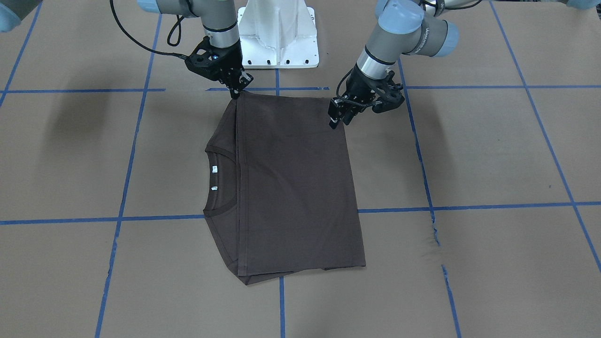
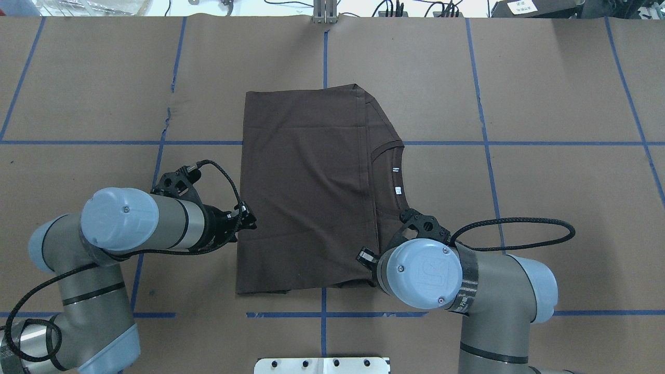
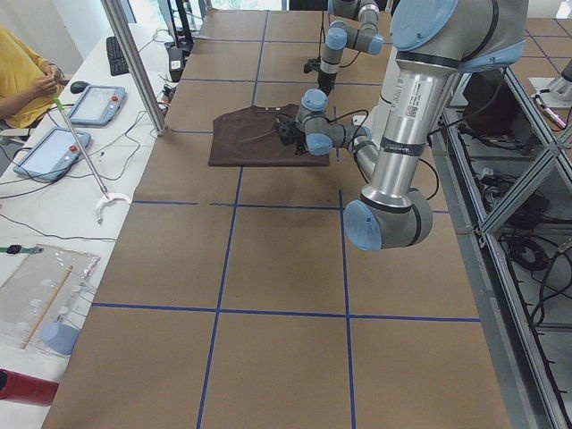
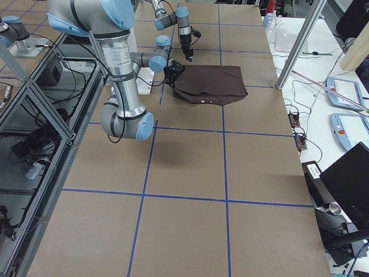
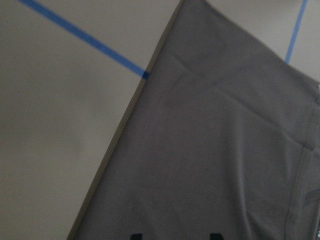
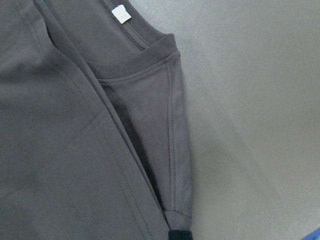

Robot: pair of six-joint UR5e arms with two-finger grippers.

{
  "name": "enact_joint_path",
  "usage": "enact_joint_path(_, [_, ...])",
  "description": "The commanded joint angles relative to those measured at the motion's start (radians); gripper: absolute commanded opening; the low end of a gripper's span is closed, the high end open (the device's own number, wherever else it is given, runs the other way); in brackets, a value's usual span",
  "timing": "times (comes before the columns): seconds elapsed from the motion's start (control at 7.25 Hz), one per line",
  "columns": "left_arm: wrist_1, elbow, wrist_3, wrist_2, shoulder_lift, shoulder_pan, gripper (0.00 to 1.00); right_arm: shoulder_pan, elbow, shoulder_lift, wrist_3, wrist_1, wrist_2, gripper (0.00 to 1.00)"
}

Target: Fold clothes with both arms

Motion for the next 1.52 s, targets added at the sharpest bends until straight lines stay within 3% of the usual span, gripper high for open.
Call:
enact_joint_path(0.0, [0.002, -0.016, -0.034, 0.0, 0.05, 0.049, 0.55, -0.002, 0.0, 0.0, 0.0, 0.001, 0.0, 0.0])
enact_joint_path(1.38, [0.002, -0.008, -0.074, 0.003, 0.068, 0.167, 0.49, 0.0, 0.0, -0.002, 0.0, -0.001, 0.0, 0.0])
